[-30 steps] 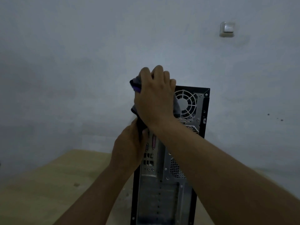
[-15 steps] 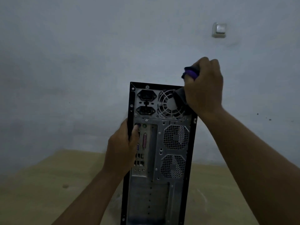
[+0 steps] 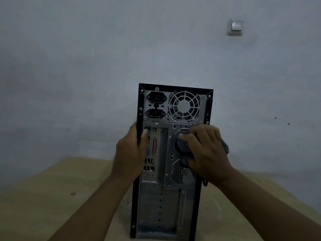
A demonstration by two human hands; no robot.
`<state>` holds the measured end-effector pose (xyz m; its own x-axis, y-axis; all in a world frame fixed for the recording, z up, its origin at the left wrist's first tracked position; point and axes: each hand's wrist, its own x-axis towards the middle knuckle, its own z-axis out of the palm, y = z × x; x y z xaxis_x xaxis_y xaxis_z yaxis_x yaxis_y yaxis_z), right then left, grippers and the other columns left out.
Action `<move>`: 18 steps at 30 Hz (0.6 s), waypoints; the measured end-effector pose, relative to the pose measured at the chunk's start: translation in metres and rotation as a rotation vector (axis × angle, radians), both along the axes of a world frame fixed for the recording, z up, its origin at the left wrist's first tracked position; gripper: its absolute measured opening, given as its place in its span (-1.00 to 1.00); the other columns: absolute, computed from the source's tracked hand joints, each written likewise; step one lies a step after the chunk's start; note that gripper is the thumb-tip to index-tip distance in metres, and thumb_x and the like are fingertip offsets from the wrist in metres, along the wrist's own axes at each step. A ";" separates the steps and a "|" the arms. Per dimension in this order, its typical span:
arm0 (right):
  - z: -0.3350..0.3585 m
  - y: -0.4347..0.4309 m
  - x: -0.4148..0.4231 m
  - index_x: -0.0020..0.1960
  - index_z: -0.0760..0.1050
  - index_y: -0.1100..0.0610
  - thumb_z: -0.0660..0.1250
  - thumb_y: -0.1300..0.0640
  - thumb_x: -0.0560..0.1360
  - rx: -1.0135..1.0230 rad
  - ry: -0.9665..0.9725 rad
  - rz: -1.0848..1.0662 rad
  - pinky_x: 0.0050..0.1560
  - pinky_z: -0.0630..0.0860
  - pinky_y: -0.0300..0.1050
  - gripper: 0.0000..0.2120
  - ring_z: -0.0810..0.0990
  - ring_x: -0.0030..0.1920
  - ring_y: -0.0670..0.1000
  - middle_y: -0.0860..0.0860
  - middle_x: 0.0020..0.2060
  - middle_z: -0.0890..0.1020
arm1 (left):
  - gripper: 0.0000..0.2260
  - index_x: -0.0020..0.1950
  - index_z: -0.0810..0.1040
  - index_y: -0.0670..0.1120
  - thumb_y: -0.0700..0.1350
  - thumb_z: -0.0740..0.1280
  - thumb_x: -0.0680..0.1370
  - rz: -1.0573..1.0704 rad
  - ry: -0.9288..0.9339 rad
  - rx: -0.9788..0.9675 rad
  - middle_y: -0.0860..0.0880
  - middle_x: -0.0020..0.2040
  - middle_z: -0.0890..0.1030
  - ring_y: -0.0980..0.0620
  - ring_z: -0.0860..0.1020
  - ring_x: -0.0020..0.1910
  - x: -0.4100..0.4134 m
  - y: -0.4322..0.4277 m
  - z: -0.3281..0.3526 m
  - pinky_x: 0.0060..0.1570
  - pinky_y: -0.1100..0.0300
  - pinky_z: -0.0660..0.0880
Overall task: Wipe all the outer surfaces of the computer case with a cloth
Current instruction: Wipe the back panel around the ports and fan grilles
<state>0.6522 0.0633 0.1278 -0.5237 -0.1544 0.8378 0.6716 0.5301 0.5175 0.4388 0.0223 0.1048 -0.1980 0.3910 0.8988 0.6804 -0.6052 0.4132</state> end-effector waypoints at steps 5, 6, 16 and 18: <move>0.031 -0.008 -0.020 0.06 0.44 0.18 0.26 0.16 0.34 -0.131 0.383 -0.002 0.00 0.25 -0.01 -0.71 0.37 0.01 0.14 0.17 -0.03 0.46 | -0.69 0.31 0.51 -0.21 -0.06 0.16 0.69 0.016 -0.018 0.011 0.11 -0.37 0.47 0.20 0.50 -0.42 0.004 0.000 -0.002 -0.47 0.44 0.28; 0.035 -0.011 -0.030 0.04 0.47 0.20 0.26 0.18 0.35 -0.162 0.490 0.010 -0.01 0.26 -0.02 -0.73 0.37 0.00 0.13 0.18 -0.05 0.47 | -0.68 0.31 0.51 -0.21 -0.06 0.16 0.69 0.023 -0.021 0.018 0.14 -0.35 0.47 0.23 0.50 -0.41 0.004 0.001 -0.001 -0.46 0.45 0.29; -0.044 -0.007 -0.048 0.07 0.53 0.15 0.28 0.12 0.55 0.064 -0.178 -0.017 0.05 0.37 0.03 -0.85 0.52 -0.04 0.12 0.11 -0.07 0.61 | -0.73 0.27 0.53 -0.23 -0.10 0.20 0.69 0.075 -0.008 0.053 0.18 -0.25 0.49 0.35 0.52 -0.31 0.004 0.002 -0.003 -0.37 0.53 0.30; -0.043 -0.009 -0.041 0.02 0.57 0.12 0.20 0.15 0.60 0.073 -0.340 0.007 0.02 0.43 0.01 -0.83 0.55 -0.08 0.11 0.09 -0.09 0.61 | -0.76 0.26 0.53 -0.23 -0.12 0.21 0.69 0.073 -0.005 0.051 0.20 -0.31 0.47 0.33 0.51 -0.34 0.004 0.002 -0.004 -0.40 0.51 0.29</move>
<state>0.6107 0.0539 0.0851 -0.7697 -0.2120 0.6022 0.4507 0.4876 0.7477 0.4426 0.0245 0.1012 -0.2289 0.3296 0.9159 0.7212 -0.5746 0.3870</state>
